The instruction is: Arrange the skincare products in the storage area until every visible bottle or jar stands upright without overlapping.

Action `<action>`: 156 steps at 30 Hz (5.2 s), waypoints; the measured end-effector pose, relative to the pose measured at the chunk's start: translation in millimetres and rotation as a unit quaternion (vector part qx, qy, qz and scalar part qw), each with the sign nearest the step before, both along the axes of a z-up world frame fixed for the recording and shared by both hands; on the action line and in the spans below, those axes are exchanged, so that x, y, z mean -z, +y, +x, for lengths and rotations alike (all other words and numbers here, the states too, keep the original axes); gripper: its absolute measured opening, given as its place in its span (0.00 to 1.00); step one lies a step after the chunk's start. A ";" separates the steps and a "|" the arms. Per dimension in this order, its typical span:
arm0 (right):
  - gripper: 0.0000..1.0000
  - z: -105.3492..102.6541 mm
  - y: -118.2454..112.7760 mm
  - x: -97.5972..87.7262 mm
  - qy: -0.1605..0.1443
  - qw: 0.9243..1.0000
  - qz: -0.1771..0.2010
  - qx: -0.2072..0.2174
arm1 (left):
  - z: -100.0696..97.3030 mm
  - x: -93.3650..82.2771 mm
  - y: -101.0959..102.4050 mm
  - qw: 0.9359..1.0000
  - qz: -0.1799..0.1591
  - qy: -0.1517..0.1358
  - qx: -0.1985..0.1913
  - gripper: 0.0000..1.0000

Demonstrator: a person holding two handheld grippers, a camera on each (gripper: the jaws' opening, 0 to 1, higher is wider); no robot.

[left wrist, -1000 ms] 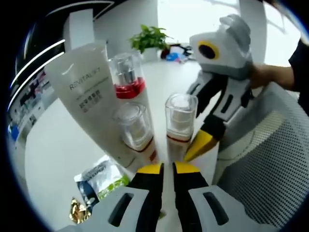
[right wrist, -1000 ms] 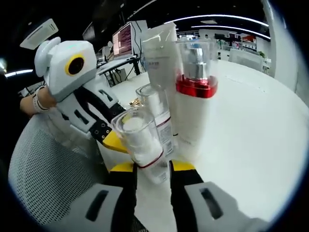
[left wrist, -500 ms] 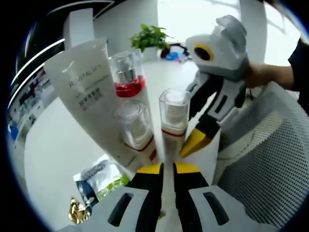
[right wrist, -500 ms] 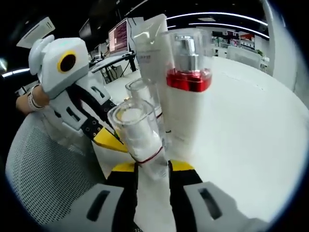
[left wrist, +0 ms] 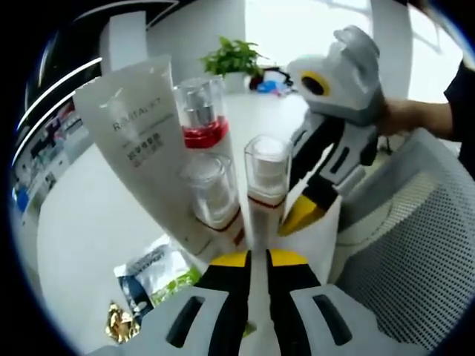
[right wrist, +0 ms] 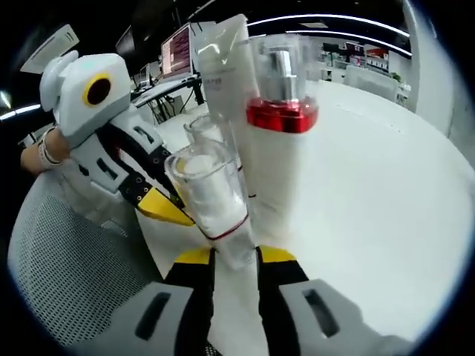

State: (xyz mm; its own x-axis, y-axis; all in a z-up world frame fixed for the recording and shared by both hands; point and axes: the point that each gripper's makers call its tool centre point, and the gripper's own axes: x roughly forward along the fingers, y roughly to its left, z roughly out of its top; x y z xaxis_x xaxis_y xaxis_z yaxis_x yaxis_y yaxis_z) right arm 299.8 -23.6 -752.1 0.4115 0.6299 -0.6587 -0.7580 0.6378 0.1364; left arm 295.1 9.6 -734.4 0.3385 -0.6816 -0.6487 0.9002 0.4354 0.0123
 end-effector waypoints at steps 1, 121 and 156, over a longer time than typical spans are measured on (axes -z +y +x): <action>0.21 0.8 0.3 -0.4 0.000 1.000 0.001 0.002 | 0.1 0.0 -0.2 1.000 -0.001 0.001 0.000 0.05; 0.71 -2.7 -15.2 -77.6 -0.088 0.992 0.011 0.088 | 22.5 -51.1 116.6 0.988 0.003 -0.043 -0.150 0.67; 0.99 -5.5 -3.6 -83.5 -0.090 0.992 0.012 0.087 | 12.3 -41.3 159.4 0.977 0.016 0.001 -0.212 0.96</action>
State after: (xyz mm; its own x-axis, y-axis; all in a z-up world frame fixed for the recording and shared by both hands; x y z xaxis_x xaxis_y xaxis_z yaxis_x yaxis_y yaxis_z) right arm 294.4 -27.2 -668.6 0.6247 0.5539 -0.5504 -0.6502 0.7593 0.0261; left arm 307.4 169.0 -693.1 0.5845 -0.4601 -0.6683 0.6396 0.7681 0.0306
